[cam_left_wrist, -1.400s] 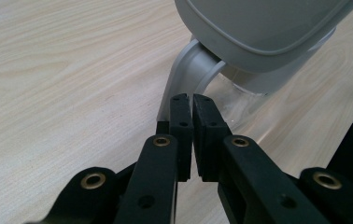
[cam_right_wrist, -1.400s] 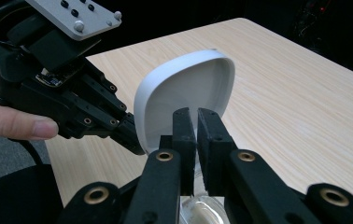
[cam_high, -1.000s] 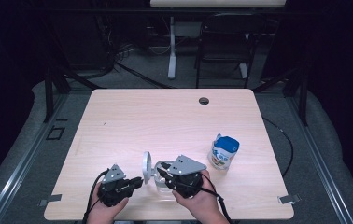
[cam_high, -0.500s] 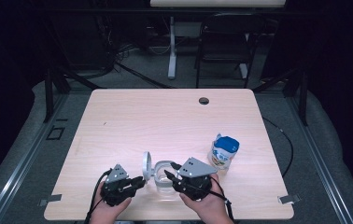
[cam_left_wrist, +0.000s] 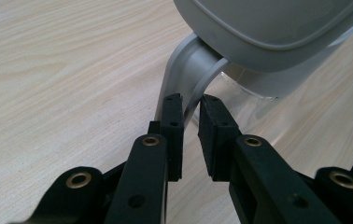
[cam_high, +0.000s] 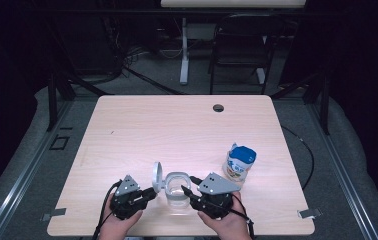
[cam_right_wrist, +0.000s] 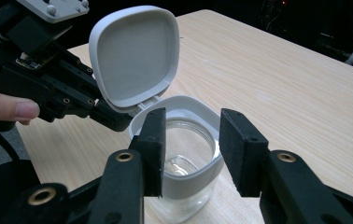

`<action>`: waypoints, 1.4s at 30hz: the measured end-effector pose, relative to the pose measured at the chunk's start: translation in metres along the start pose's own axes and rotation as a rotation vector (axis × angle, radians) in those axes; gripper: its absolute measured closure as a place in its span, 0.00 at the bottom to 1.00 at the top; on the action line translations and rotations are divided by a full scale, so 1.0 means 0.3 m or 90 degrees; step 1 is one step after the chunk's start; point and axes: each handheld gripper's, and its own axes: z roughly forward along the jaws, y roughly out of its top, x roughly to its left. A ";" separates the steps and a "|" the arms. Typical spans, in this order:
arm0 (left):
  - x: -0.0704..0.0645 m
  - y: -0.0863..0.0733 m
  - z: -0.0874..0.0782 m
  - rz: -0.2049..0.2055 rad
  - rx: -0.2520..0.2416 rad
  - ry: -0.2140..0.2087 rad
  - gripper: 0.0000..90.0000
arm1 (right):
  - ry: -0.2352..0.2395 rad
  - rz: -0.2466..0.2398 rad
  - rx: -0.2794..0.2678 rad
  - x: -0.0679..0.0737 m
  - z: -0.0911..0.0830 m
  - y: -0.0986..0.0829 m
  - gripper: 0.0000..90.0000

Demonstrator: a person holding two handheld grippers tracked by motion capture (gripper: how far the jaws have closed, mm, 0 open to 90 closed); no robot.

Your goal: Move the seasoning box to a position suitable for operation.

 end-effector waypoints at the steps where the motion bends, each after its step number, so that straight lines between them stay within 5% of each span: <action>1: 0.001 0.000 0.001 -0.002 0.000 0.002 0.89 | -0.002 0.000 0.001 -0.002 -0.003 -0.003 0.68; 20: 0.013 -0.004 -0.025 -0.019 -0.011 -0.006 0.86 | -0.055 0.021 -0.006 -0.087 -0.072 -0.084 0.53; 35: 0.025 -0.008 -0.047 -0.033 -0.024 -0.015 0.78 | -0.061 0.053 0.025 -0.133 -0.082 -0.129 0.52; 42: 0.029 -0.008 -0.051 -0.032 -0.021 -0.013 0.74 | -0.083 0.072 0.030 -0.150 -0.087 -0.143 0.32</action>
